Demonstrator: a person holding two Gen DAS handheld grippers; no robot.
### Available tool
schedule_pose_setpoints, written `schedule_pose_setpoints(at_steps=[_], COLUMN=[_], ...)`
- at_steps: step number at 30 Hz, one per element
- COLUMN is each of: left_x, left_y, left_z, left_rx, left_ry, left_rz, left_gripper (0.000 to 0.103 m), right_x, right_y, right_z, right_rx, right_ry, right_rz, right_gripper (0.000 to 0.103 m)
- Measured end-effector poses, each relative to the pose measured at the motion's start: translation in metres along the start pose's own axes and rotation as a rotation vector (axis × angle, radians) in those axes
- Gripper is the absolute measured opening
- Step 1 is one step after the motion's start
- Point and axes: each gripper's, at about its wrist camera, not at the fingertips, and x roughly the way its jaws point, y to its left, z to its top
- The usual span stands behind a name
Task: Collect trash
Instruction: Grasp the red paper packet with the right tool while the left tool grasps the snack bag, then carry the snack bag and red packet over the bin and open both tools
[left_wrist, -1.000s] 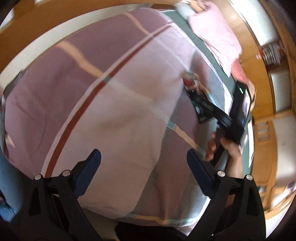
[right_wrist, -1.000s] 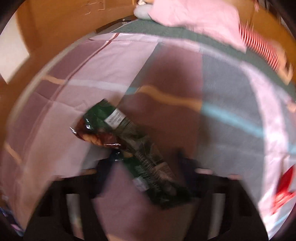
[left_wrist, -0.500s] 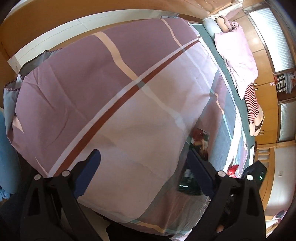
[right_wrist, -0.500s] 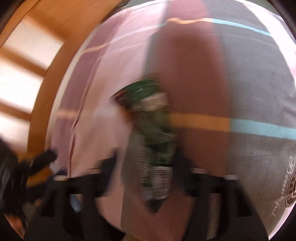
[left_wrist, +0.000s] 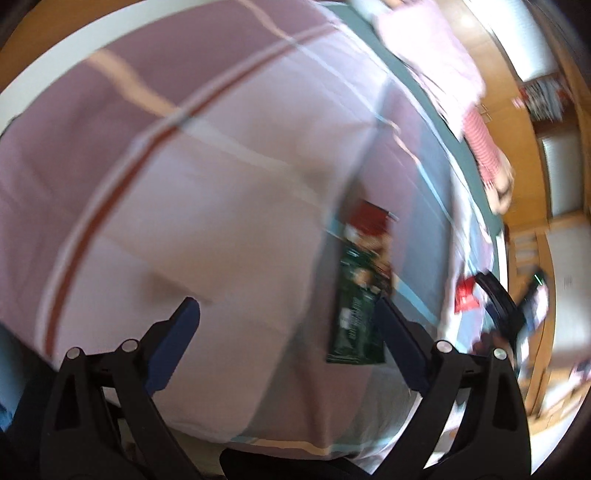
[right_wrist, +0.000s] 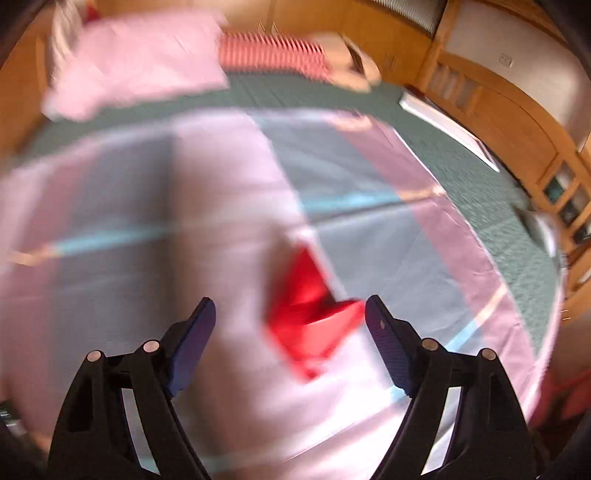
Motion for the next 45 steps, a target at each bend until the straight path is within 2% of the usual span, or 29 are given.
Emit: schedule_pose_setpoints(at_steps=[2, 5, 7, 10, 13, 14, 15, 18, 20, 25, 31, 35, 40, 45], left_x=[0.006, 0.019, 0.030, 0.046, 0.061, 0.062, 0.063, 0.065, 0.063, 0.052, 0.000, -0.063, -0.130, -0.163], left_y=[-0.014, -0.034, -0.047, -0.062, -0.074, -0.078, -0.080, -0.085, -0.087, -0.085, -0.090, -0.104, -0.124, -0.156], left_z=[-0.001, -0.002, -0.003, -0.008, -0.013, -0.014, -0.015, -0.018, -0.021, -0.032, -0.053, -0.087, -0.149, -0.208], left_rx=[0.047, 0.105, 0.141, 0.205, 0.270, 0.304, 0.332, 0.405, 0.442, 0.480, 0.552, 0.597, 0.619, 0.688], left_ry=[-0.005, -0.004, -0.008, -0.021, -0.022, -0.049, -0.063, -0.081, -0.112, -0.187, -0.349, -0.486, -0.569, -0.595], left_rz=[-0.020, -0.044, -0.045, -0.024, -0.003, 0.018, 0.037, 0.102, 0.144, 0.181, 0.198, 0.191, 0.123, 0.085], left_gripper=[0.095, 0.095, 0.095, 0.095, 0.091, 0.080, 0.065, 0.043, 0.036, 0.032, 0.031, 0.031, 0.031, 0.032], right_x=[0.018, 0.025, 0.031, 0.023, 0.006, -0.002, -0.010, -0.040, -0.062, -0.112, -0.157, -0.195, -0.236, -0.271], right_y=[-0.005, -0.017, -0.018, -0.018, -0.013, -0.010, -0.008, -0.008, -0.012, -0.026, -0.064, -0.099, -0.140, -0.181], right_z=[0.000, -0.009, -0.009, -0.016, -0.035, -0.042, -0.049, -0.065, -0.075, -0.096, -0.117, -0.131, -0.154, -0.184], right_rx=[-0.017, -0.020, -0.006, 0.013, 0.028, 0.014, 0.000, -0.028, -0.052, -0.132, -0.100, -0.080, -0.039, -0.027], right_ry=[0.043, 0.071, 0.083, 0.087, 0.117, 0.126, 0.135, 0.137, 0.110, 0.019, -0.047, -0.120, -0.183, -0.235], right_rz=[-0.016, 0.054, 0.098, 0.146, 0.244, 0.278, 0.314, 0.403, 0.437, 0.443, 0.482, 0.512, 0.552, 0.597], right_gripper=[0.080, 0.048, 0.039, 0.035, 0.034, 0.034, 0.034, 0.034, 0.034, 0.034, 0.034, 0.034, 0.034, 0.034])
